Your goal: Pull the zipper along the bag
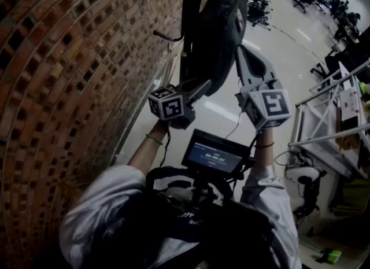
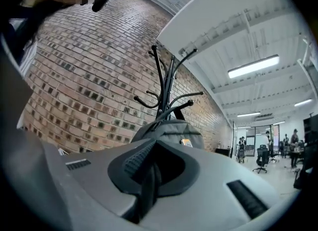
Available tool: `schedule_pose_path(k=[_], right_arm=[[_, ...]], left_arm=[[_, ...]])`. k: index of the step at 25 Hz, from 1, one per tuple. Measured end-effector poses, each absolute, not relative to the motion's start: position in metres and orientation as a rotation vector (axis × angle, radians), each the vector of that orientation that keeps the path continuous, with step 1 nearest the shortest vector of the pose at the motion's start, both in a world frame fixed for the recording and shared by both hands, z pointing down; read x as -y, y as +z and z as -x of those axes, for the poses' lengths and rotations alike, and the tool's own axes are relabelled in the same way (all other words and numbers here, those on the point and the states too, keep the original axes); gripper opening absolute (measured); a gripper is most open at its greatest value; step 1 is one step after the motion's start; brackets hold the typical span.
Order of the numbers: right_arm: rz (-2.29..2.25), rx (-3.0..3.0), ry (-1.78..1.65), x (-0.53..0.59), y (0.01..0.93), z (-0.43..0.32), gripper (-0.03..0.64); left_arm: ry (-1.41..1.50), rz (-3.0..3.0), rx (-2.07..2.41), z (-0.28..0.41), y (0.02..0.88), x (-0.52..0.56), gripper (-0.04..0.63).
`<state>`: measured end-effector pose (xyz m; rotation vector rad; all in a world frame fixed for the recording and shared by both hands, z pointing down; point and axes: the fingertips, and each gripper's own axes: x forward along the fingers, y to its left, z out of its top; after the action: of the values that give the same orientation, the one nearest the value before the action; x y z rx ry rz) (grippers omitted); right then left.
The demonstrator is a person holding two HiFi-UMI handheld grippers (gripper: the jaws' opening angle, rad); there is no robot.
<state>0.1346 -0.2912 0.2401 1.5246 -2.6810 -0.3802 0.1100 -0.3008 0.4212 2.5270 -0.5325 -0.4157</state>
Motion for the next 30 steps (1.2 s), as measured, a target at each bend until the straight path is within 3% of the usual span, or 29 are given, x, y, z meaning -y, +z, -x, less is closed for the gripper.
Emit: schedule_pose_path(k=[7,11,18,30], right_arm=[[-1.450,2.661,-0.526,0.305,0.206,-0.112,0.023],[-1.382,2.648,-0.450,0.306,0.203,-0.097,0.115],[-1.371,2.495,-0.629,0.322,0.211,-0.096,0.122],[-1.444,2.359,-0.628,0.331,0.213,-0.095,0.125]], left_arm=[[-0.482,-2.470,0.520,-0.110,0.419,0.303,0.035],[-0.459,-2.469,0.535,-0.111,0.418,0.303,0.035],[-0.394,-2.478,0.586,-0.109,0.422,0.301,0.035],[-0.040,-2.569,0.744,-0.109,0.426,0.304,0.035]])
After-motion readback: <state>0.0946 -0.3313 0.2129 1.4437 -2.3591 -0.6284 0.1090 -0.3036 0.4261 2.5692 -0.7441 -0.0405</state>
